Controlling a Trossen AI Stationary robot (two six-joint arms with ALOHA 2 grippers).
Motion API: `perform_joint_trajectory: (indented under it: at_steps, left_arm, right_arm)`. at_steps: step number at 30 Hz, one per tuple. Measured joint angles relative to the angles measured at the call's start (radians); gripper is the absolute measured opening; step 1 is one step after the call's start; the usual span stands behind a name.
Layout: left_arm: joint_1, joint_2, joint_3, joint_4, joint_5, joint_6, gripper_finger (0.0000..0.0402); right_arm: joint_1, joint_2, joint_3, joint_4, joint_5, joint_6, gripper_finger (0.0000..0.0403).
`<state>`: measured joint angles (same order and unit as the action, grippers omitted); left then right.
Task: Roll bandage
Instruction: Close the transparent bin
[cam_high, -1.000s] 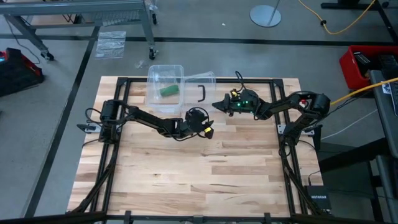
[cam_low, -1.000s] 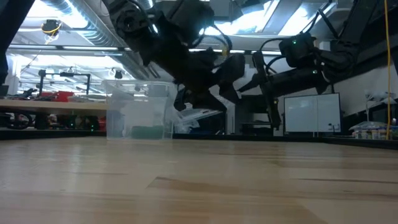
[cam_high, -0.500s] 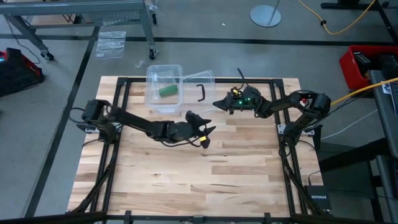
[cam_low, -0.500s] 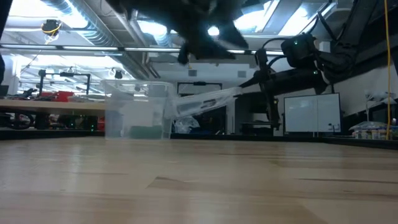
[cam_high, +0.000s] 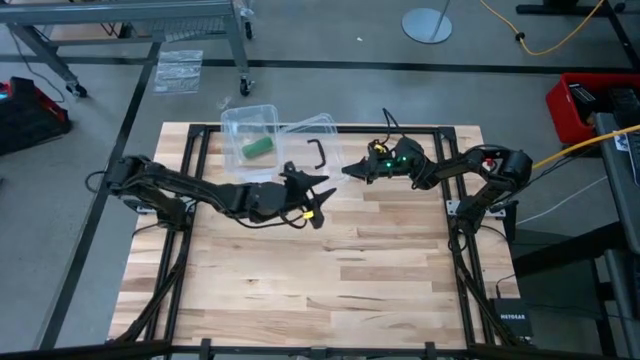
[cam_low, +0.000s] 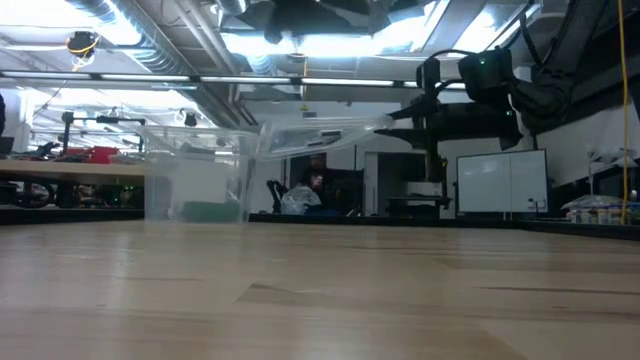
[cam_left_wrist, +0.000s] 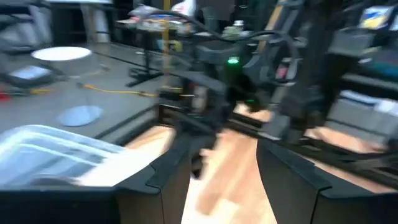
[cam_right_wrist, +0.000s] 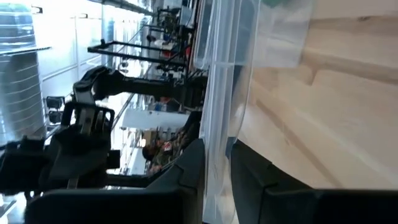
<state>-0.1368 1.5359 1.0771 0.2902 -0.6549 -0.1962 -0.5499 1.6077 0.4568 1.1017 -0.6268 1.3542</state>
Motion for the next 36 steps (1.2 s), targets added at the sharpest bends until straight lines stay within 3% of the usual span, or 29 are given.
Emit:
perform_joint_trajectory:
  at_steps: [5, 13, 17, 20, 29, 36]
  left_arm:
    - [0.000, -0.048, 0.000, -0.081, -0.202, 0.087, 0.0175]
    - [0.003, -0.130, 0.000, -0.132, -0.695, 0.324, 0.0175]
    - [0.006, -0.164, 0.000, -0.250, -0.907, 0.336, 0.0175]
    - [0.016, -0.197, -0.001, -0.400, -0.913, 0.231, 0.0175]
    - [0.115, -0.250, -0.001, -0.990, -0.915, -0.361, 0.0175]
    - [0.249, -0.288, -0.001, -1.384, -0.764, -0.727, 0.0175]
  right_arm:
    - [0.000, 0.000, 0.000, 0.031, -0.044, 0.007, 0.0055]
    - [0.000, -0.002, 0.002, 0.251, -0.079, 0.094, 0.0054]
    - [0.000, -0.001, 0.007, 0.300, -0.037, 0.110, 0.0054]
    - [0.000, -0.001, 0.032, 0.275, -0.011, 0.109, 0.0054]
    - [0.000, 0.000, 0.177, 0.169, -0.033, 0.020, 0.0054]
    - [0.001, 0.000, 0.277, -0.025, -0.052, -0.110, 0.0054]
